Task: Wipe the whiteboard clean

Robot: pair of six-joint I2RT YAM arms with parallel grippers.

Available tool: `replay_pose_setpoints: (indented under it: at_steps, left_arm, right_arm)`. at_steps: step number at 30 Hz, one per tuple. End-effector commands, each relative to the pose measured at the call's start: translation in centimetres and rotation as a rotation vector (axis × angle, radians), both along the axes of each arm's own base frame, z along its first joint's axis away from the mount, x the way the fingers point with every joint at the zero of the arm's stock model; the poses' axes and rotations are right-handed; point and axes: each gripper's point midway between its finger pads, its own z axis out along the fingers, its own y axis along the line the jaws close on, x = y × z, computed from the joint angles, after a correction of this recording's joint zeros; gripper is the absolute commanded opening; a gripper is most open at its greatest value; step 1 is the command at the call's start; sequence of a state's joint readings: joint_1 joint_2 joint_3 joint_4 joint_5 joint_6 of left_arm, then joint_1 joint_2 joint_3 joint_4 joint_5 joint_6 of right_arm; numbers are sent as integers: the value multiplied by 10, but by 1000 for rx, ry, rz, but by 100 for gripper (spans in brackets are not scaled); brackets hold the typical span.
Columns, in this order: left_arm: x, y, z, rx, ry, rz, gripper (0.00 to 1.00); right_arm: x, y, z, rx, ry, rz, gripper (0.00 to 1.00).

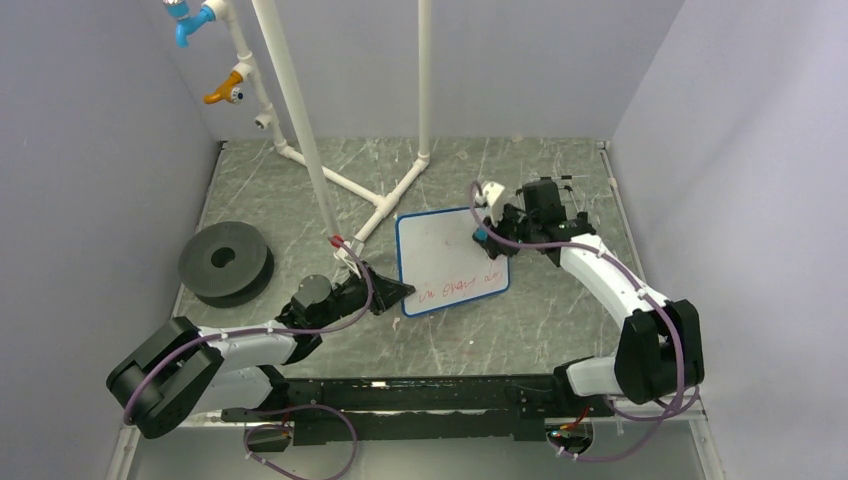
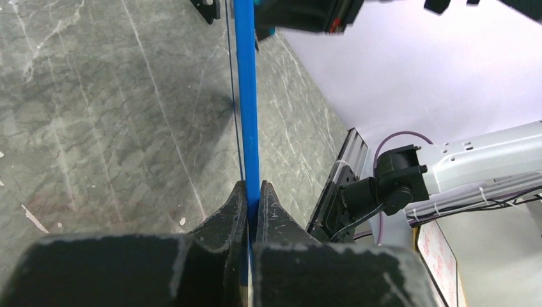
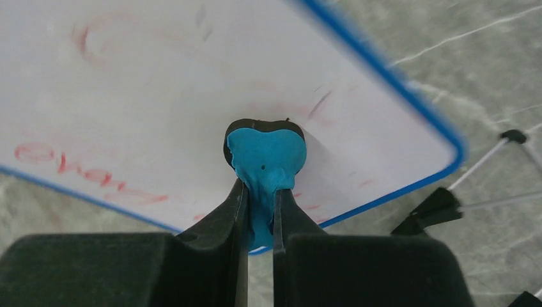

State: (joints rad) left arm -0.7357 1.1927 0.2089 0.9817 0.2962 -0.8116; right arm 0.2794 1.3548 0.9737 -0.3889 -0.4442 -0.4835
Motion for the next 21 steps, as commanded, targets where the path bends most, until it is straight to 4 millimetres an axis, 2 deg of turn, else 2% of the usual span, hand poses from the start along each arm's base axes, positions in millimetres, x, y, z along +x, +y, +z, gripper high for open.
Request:
replay_pose_setpoints:
  at_steps: [1, 4, 6, 8, 9, 13, 15, 18, 21]
  left_arm:
    - [-7, -1, 65, -162, -206, -28, 0]
    - [-7, -1, 67, -166, -209, -27, 0]
    - [-7, -2, 68, -171, -208, -31, 0]
    - [-8, -2, 68, -176, -207, -34, 0]
    - [-9, -2, 68, -176, -207, -37, 0]
    - [-11, 0, 64, -169, -202, -41, 0]
    - [-12, 2, 61, -173, -199, -33, 0]
    - [-11, 4, 61, -184, -195, -16, 0]
    - [-8, 6, 62, -187, -196, -2, 0]
  right_arm:
    - [-53, 5, -27, -95, 8, 254, 0]
    - [-87, 20, -31, -126, -21, 422, 0]
    - [-94, 26, -31, -129, -39, 451, 0]
    - [-82, 25, -27, -126, -47, 391, 0]
    - [-69, 21, -23, -125, -67, 339, 0]
    - [-22, -2, -4, -83, -132, 121, 0]
    - [-8, -12, -2, -67, -112, 47, 0]
    - [-6, -14, -3, -3, -27, 14, 0]
    - [-24, -3, -7, 119, 99, 31, 0]
